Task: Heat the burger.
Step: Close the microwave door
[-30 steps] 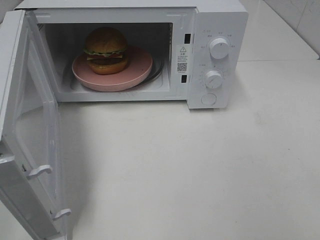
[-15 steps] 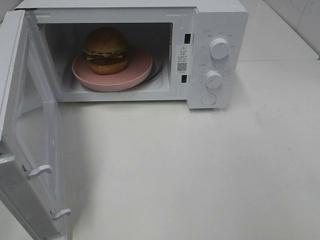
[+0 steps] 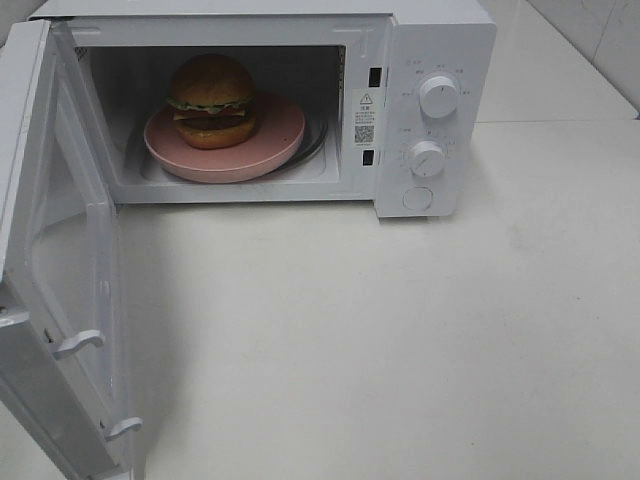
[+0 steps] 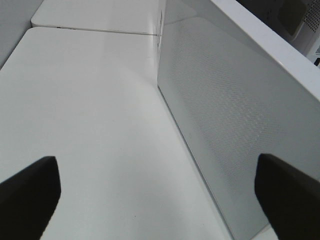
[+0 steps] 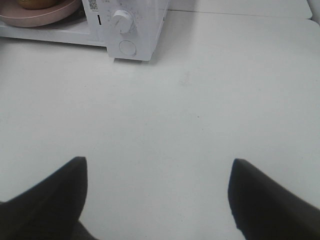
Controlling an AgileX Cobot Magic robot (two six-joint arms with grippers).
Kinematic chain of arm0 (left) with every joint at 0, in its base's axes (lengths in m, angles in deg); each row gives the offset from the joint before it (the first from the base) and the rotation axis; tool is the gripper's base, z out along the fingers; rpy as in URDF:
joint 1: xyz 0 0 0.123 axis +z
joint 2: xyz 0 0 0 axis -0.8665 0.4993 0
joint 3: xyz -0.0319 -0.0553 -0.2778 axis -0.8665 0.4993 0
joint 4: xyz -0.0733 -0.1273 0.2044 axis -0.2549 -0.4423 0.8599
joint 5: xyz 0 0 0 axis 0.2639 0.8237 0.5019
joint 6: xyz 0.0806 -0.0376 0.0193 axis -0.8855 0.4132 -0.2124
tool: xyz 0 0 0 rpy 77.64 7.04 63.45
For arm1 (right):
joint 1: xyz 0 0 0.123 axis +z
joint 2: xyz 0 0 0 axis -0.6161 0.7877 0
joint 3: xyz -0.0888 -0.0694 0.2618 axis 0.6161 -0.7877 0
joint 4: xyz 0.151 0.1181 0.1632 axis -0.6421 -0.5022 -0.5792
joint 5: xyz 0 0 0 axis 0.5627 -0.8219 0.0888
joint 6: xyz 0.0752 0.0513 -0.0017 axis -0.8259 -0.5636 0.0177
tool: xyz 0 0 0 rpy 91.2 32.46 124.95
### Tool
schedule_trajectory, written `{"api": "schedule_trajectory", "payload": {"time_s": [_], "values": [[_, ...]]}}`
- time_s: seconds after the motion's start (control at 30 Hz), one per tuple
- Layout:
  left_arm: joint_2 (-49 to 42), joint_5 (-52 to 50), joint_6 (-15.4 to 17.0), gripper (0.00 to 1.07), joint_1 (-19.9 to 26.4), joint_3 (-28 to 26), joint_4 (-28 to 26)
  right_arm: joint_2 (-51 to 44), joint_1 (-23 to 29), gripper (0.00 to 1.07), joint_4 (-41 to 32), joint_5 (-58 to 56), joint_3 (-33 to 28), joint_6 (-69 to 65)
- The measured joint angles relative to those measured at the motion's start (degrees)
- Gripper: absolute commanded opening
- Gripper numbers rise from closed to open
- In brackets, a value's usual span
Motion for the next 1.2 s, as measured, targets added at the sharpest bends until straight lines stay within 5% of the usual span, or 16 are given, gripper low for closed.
{"api": "schedule_trajectory", "payload": {"time_s": [0.47, 0.53, 0.57, 0.6, 0.63, 0.7, 1.03, 1.2], "values": [[4.9, -5.9, 0.2, 0.59, 0.0, -1.6, 0.6, 0.0, 0.0, 0.75, 0.0, 0.0, 0.0, 0.0], [8.2, -7.1, 0.2, 0.42, 0.0, -1.6, 1.6, 0.0, 0.0, 0.75, 0.0, 0.0, 0.0, 0.0], [8.2, -7.1, 0.2, 0.42, 0.0, -1.6, 1.6, 0.0, 0.0, 0.75, 0.0, 0.0, 0.0, 0.0], [10.5, -8.1, 0.2, 0.26, 0.0, -1.6, 2.6, 0.0, 0.0, 0.75, 0.0, 0.0, 0.0, 0.0], [10.5, -8.1, 0.2, 0.26, 0.0, -1.6, 2.6, 0.0, 0.0, 0.75, 0.0, 0.0, 0.0, 0.0], [13.8, -9.3, 0.2, 0.01, 0.0, -1.6, 3.6, 0.0, 0.0, 0.75, 0.0, 0.0, 0.0, 0.0], [23.1, -17.2, 0.0, 0.0, 0.0, -1.0, 5.2, 0.0, 0.0, 0.75, 0.0, 0.0, 0.0, 0.0], [28.3, -30.3, -2.1, 0.0, 0.0, 4.9, 4.5, 0.0, 0.0, 0.75, 0.0, 0.0, 0.0, 0.0]]}}
